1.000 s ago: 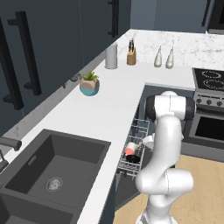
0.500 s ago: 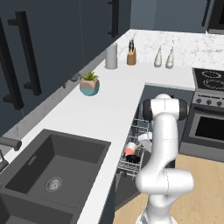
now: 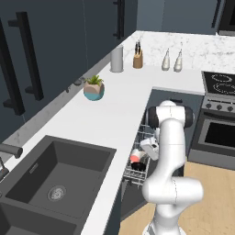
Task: Pick up the cup and bowl from the counter, place them in the dishwasher, and close the dishwasher door.
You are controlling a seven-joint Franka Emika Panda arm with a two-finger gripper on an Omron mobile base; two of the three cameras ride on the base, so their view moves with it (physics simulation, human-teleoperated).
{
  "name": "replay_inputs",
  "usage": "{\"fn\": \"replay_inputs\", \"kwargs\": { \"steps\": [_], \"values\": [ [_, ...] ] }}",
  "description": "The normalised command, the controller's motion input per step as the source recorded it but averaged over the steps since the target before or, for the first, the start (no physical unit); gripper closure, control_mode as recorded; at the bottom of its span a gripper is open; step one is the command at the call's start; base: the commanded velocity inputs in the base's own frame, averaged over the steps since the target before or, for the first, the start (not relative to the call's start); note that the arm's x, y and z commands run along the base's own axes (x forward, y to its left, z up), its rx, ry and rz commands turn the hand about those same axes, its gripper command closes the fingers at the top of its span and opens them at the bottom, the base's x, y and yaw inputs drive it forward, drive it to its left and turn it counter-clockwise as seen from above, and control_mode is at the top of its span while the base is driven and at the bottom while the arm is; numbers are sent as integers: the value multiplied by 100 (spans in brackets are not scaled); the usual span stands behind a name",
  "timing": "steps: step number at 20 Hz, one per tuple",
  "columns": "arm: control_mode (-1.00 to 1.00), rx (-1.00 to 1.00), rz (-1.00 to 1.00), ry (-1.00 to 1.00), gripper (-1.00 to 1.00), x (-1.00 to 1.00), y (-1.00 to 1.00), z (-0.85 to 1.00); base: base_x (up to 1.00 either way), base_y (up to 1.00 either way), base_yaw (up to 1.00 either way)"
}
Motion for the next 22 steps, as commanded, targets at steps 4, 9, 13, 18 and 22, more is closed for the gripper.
{"fn": "replay_inputs", "kwargs": {
  "steps": [4, 9, 13, 18, 22],
  "values": [
    [-100, 0, -7, 5, -100, 0, 2, -3, 0, 0, 0],
    [-100, 15, -1, 12, -100, 12, 27, -34, 0, 0, 0],
    [-100, 23, 0, 11, -100, 13, 39, -45, 0, 0, 0],
    [-100, 19, -2, 1, -100, -22, -2, 40, 0, 0, 0],
    [-100, 3, -12, -2, -100, -71, -65, 100, 0, 0, 0]
  ]
}}
